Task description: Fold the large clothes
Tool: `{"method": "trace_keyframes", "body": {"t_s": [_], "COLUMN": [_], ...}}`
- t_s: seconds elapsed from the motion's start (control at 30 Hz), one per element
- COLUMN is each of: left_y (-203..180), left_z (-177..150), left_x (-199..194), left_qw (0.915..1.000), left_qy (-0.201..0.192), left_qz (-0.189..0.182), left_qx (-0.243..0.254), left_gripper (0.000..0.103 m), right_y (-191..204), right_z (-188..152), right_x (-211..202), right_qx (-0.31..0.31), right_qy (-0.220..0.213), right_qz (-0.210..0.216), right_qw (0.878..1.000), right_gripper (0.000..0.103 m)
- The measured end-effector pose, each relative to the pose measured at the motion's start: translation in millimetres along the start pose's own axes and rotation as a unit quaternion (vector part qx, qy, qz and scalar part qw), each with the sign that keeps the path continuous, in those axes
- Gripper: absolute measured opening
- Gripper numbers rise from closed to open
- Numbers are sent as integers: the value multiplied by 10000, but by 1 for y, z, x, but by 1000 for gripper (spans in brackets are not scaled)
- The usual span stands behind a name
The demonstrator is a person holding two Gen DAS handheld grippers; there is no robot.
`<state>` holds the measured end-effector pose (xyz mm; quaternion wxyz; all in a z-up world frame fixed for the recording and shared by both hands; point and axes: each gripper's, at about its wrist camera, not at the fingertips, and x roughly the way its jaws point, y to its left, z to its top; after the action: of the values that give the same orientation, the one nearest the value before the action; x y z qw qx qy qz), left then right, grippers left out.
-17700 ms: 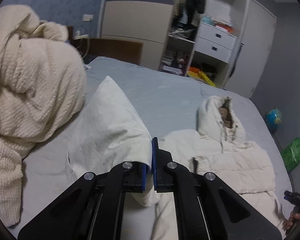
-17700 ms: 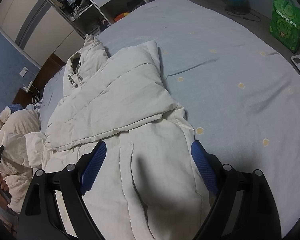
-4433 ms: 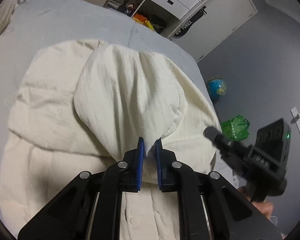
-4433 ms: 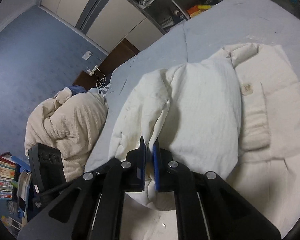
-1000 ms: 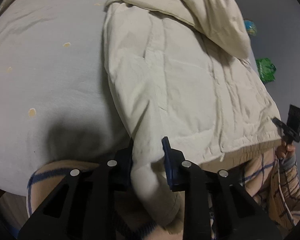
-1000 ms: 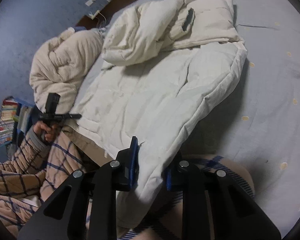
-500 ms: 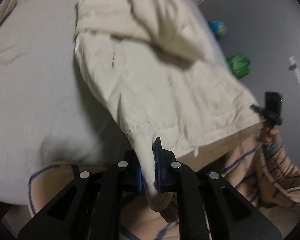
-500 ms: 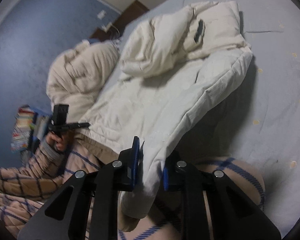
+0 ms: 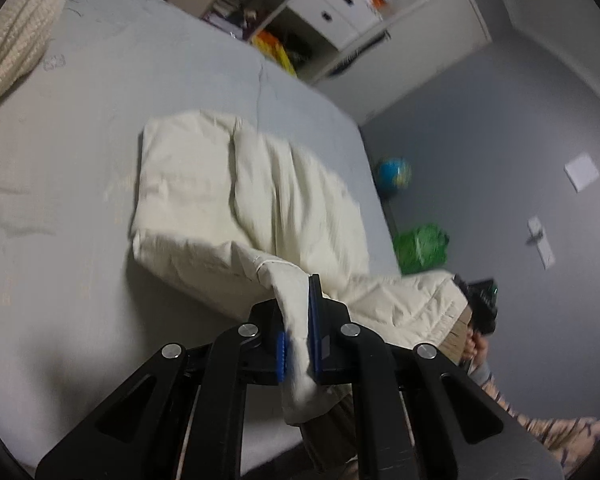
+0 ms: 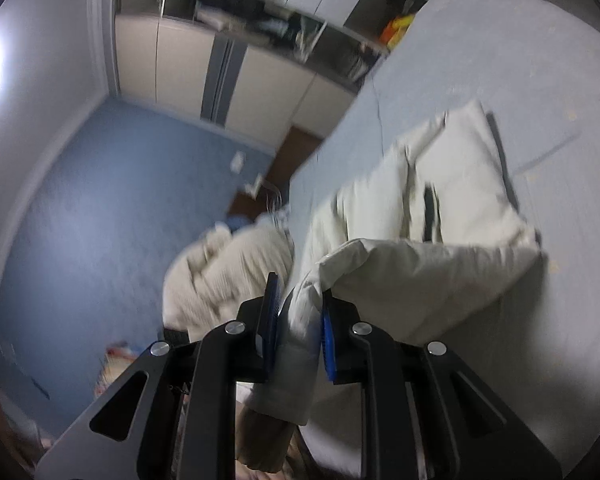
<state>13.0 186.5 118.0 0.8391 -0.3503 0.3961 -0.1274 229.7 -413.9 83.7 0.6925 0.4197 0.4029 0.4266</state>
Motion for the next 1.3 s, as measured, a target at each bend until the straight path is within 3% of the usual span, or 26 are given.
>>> {"method": "trace_keyframes", "body": {"t_s": [0.27,0.5,0.77,1.03,1.3], "left_y": [12,32,68,109,133], "left_z": [59,113,174,200,192], "left_x": [23,56,125,183,213], "left_qw": [9987,9961,9889,9821,9755], "left_qy": [-320,-306,-20,299,432], "left_qz": [-15,102,591,952,1071], "left_qx": [-393,-821,-1362,-1599,-1872], "left_gripper": [9,10,11,13,14], "right_y": [-38,-66,-115,-168,-191], "right_z": [61,96,135,153,154], "right_x": [36,70,122,165,182], "right_qx": [1004,1516,2005,2426,2536], "right_qy": [-750,-935,-972,-883,-789], "right_qz": [-51,-436,-1090,-1439,-1566], "right_qw": [9921,9830,9688,9553,9513], "right_gripper": [15,15,16,16,18]}}
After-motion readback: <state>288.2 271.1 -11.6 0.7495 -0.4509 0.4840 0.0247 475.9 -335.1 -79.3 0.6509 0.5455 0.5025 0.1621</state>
